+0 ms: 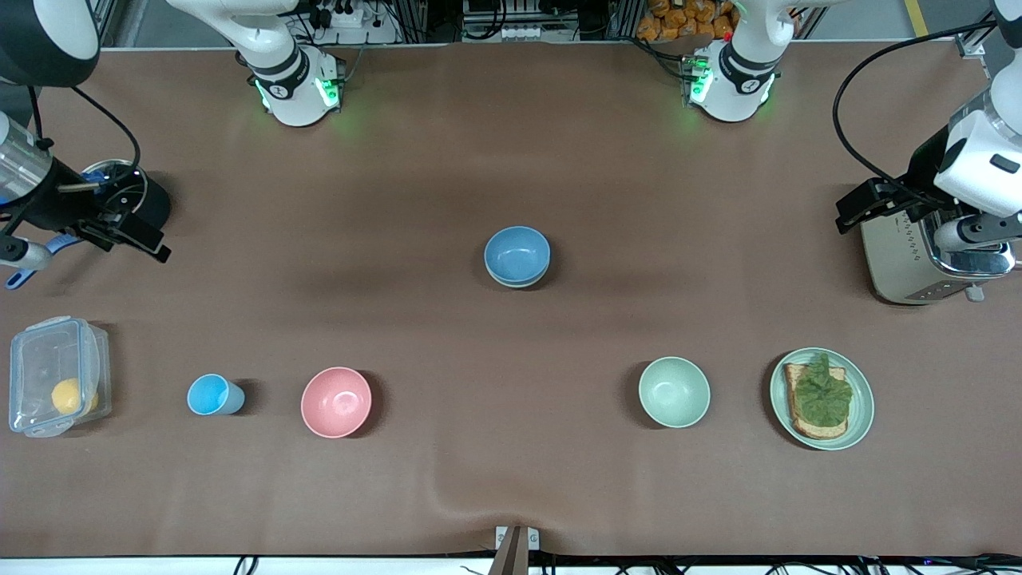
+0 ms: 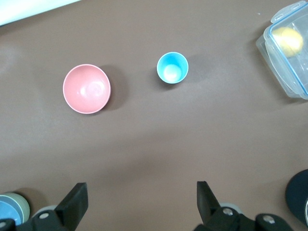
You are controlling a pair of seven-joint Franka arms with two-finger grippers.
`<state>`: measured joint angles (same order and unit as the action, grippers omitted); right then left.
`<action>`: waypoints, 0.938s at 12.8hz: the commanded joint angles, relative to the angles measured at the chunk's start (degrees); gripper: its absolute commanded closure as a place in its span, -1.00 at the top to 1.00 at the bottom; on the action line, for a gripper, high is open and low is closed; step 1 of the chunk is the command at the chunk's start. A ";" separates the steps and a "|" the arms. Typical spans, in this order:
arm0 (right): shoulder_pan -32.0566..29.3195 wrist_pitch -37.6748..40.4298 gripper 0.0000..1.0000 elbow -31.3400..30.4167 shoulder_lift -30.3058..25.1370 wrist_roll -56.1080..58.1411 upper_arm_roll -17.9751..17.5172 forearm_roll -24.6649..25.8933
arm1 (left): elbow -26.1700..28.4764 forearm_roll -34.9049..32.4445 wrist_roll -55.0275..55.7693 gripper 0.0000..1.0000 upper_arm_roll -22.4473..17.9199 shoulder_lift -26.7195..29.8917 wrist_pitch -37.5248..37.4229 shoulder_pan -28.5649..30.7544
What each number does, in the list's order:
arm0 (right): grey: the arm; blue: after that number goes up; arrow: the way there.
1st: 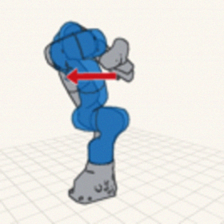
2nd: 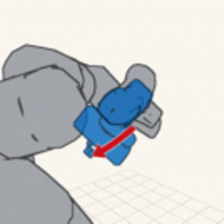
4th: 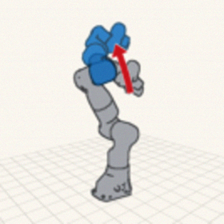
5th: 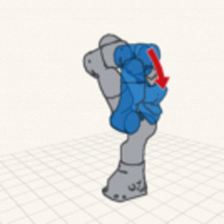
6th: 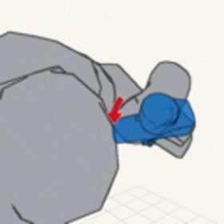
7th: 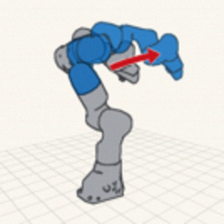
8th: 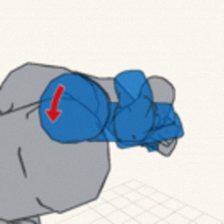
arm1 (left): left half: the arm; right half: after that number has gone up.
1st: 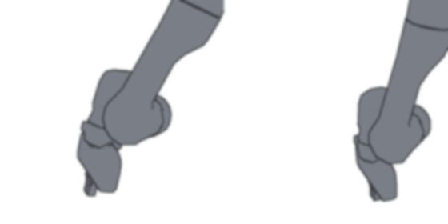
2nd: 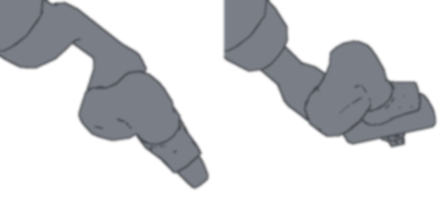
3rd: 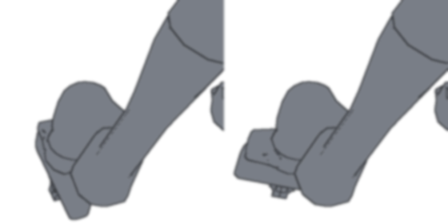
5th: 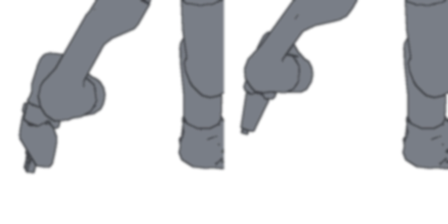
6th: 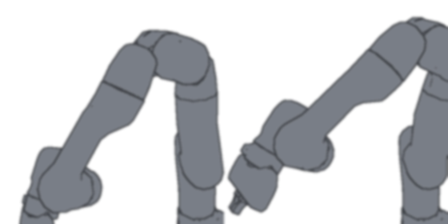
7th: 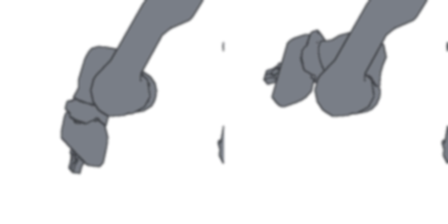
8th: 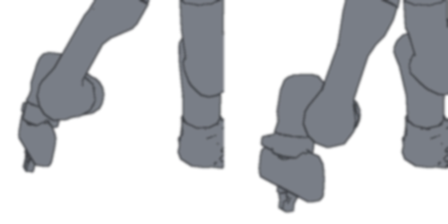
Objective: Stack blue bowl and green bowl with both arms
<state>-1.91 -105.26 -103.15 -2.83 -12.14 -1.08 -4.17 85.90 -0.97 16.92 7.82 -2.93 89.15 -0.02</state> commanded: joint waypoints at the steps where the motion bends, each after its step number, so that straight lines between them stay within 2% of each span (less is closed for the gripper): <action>1: 0.15 0.59 1.00 0.23 0.19 0.01 -0.06 1.62 | -1.17 0.62 -1.28 1.00 -0.35 0.64 -1.61 -0.15; 5: 1.12 0.50 1.00 2.07 0.10 0.19 -1.82 4.78 | -0.83 0.53 -1.28 1.00 -0.69 1.43 -1.87 -0.33; 7: 1.12 0.59 1.00 2.16 0.19 0.02 -1.82 4.79 | -0.91 0.53 -1.37 1.00 -2.45 2.22 -2.05 -1.03; 12: 0.86 0.32 1.00 3.66 0.45 0.37 -1.82 4.70 | -0.91 0.44 -1.37 1.00 -2.98 2.31 -2.93 -1.38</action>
<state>-0.99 -105.29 -100.75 -2.65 -11.82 -2.89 -0.75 85.16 -0.97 16.89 5.75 -1.13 87.32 -0.60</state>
